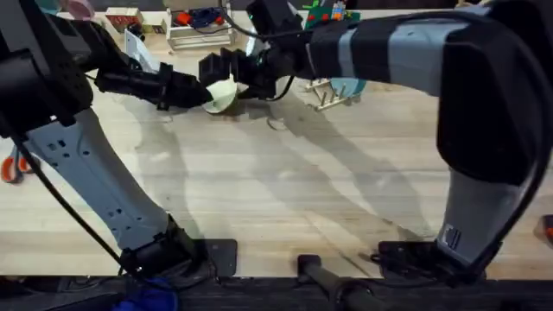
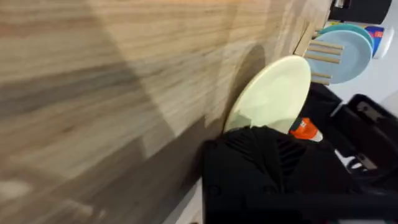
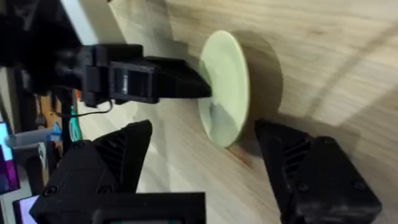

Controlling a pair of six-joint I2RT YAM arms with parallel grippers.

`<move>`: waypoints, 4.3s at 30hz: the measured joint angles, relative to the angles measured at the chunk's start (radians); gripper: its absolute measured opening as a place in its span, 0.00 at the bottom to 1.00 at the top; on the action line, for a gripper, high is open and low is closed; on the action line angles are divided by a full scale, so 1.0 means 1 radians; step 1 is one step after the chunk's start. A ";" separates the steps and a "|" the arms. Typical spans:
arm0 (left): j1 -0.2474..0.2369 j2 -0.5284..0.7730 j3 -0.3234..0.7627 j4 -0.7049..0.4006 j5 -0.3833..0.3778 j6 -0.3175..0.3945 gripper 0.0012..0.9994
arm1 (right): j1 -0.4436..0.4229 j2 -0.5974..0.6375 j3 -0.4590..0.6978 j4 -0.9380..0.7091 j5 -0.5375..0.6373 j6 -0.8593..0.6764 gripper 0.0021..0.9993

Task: Pick up the plates from the table one by one and place each into a slot on the dish rack.

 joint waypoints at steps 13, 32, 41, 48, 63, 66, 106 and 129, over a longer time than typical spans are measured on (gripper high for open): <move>0.000 0.000 0.000 0.000 0.000 0.000 0.04 | 0.005 0.021 0.000 0.001 0.047 0.008 0.99; 0.000 0.000 0.000 0.001 0.000 0.000 0.04 | 0.005 0.021 0.000 0.076 0.107 0.011 1.00; 0.000 0.000 0.000 0.001 0.000 0.000 0.04 | 0.008 0.021 0.000 0.077 0.120 0.030 1.00; 0.000 0.000 0.000 0.001 0.000 0.000 0.04 | 0.016 0.021 0.000 0.077 0.124 0.030 0.97; 0.005 0.000 0.000 0.003 0.009 -0.003 0.04 | 0.004 0.021 0.000 0.063 0.160 0.037 0.03; 0.005 0.000 0.000 0.004 0.009 -0.003 0.04 | 0.004 0.021 0.000 0.064 0.161 0.037 0.03; -0.010 -0.565 0.012 -0.217 -0.329 0.046 0.04 | -0.033 0.005 0.433 -0.672 0.031 -0.470 0.03; -0.083 -1.122 0.012 -0.332 -0.555 -0.065 0.04 | -0.036 -0.365 0.476 -1.142 0.446 -0.812 0.03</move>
